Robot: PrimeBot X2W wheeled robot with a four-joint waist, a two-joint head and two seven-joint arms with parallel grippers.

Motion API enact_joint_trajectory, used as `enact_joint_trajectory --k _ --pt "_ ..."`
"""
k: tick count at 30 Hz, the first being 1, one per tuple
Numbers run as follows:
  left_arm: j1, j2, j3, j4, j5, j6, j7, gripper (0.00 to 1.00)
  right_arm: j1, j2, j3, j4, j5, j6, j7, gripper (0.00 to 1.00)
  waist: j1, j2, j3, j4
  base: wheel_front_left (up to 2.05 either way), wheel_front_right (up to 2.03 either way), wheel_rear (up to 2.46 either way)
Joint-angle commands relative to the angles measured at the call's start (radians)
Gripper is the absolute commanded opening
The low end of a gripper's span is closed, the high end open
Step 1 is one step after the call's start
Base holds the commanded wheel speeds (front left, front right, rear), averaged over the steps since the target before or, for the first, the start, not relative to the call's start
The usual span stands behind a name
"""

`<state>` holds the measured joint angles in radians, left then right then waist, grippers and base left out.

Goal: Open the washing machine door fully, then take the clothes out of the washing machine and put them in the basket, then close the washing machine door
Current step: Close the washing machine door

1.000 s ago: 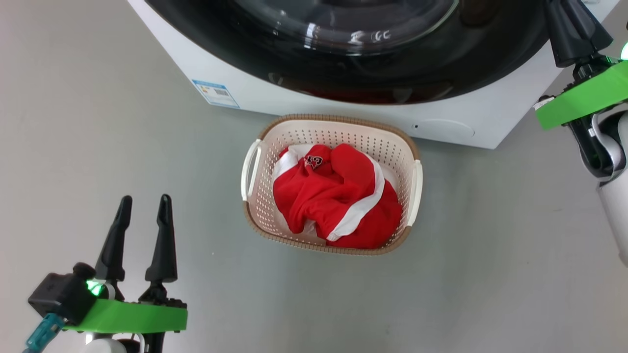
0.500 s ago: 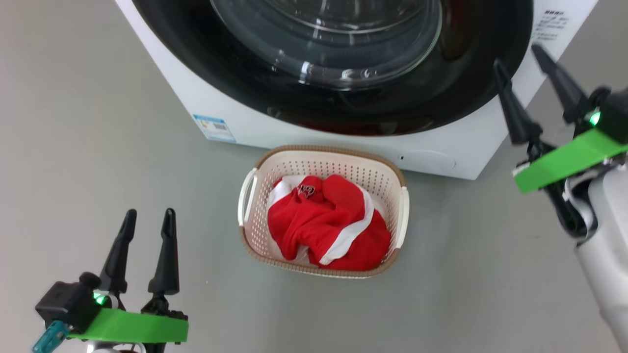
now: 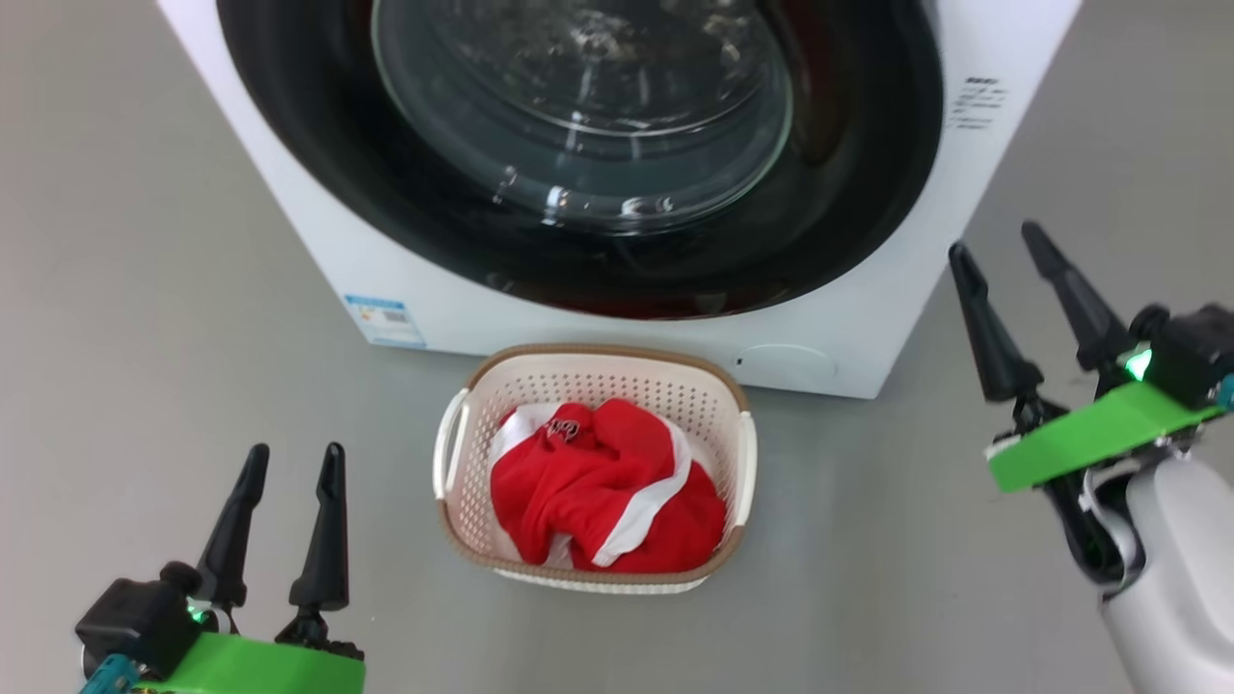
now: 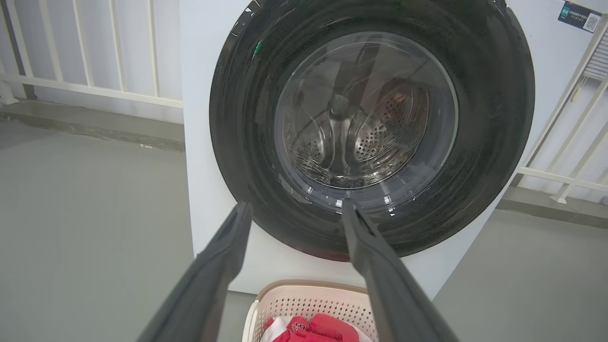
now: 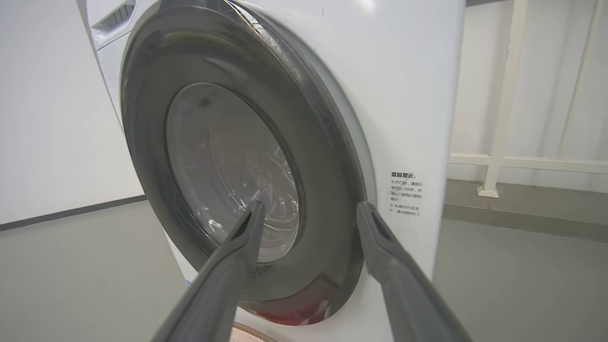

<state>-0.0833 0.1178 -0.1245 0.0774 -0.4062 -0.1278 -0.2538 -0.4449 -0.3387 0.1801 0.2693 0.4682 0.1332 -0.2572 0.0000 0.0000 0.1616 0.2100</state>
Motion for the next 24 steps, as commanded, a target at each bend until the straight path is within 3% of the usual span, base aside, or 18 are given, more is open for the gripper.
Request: enact_joint_trajectory --k 1,24 --pt "-0.005 0.026 0.032 -0.018 0.010 -0.003 -0.008 1.00 0.018 0.003 0.010 -0.031 -0.007 -0.002 -0.005 1.00 0.0000 0.0000 -0.021 -0.023 0.00 0.00 0.00" --pt "0.023 0.025 0.058 -0.028 0.003 -0.003 -0.008 1.00 0.227 0.074 -0.058 -0.115 -0.001 -0.002 -0.005 1.00 0.0000 0.0000 -0.069 -0.149 0.00 0.00 0.00"
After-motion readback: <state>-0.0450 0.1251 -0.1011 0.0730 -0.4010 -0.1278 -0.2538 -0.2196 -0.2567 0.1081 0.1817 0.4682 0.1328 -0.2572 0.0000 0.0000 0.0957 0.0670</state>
